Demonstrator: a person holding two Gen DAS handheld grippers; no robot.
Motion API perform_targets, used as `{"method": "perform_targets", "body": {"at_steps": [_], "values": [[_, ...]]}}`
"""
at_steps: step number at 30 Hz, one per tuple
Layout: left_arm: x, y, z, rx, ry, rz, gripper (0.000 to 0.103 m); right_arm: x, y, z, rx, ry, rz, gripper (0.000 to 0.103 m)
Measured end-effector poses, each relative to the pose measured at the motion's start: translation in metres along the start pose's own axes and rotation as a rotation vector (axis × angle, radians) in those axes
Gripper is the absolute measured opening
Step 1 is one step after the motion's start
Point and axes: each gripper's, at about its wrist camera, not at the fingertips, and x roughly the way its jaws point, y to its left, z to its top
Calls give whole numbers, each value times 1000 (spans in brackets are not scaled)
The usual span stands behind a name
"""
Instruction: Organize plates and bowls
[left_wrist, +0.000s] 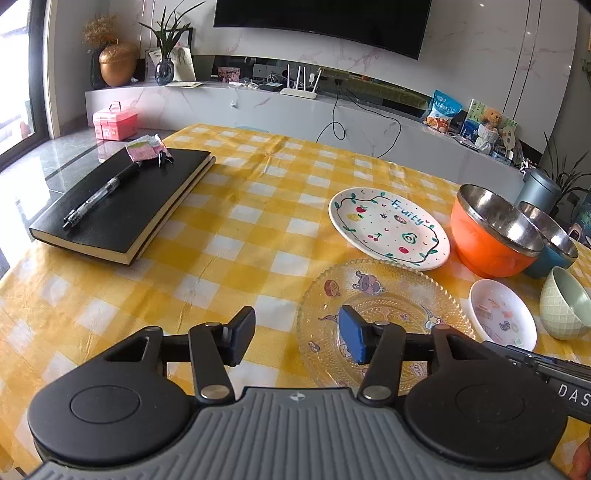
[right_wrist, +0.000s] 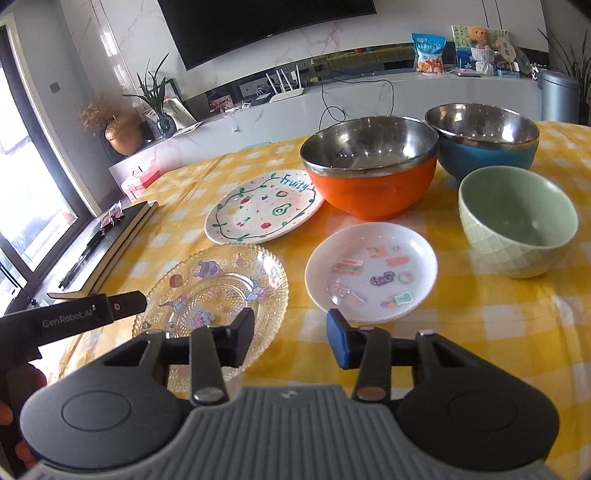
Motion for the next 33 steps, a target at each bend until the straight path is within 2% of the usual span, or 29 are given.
{"method": "perform_targets", "body": {"at_steps": [1,3,6,11,14,15,22,27,33], "values": [[3,1,0,-8,7,-11,57,3,0,0,4,3,1,40],[9,3,0,-22,17,-23,47,9,0,1,14,16,1,33],[16,3,0,-25,24,-37,42,18,-2,1,39,35,8,25],[24,3,0,-25,27,-49,34,24,0,3,38,31,18,21],[25,0,0,-29,24,-75,22,27,-2,4,47,31,31,15],[25,-1,1,-24,24,-67,22,28,-3,4,59,37,46,12],[9,-9,-4,8,20,-47,18,22,-7,4,90,43,59,10],[-16,-17,-15,1,22,-54,17,-3,-15,-2,94,58,82,9],[-42,-38,-35,15,34,-88,17,-40,-36,-18,138,84,71,9]]}}
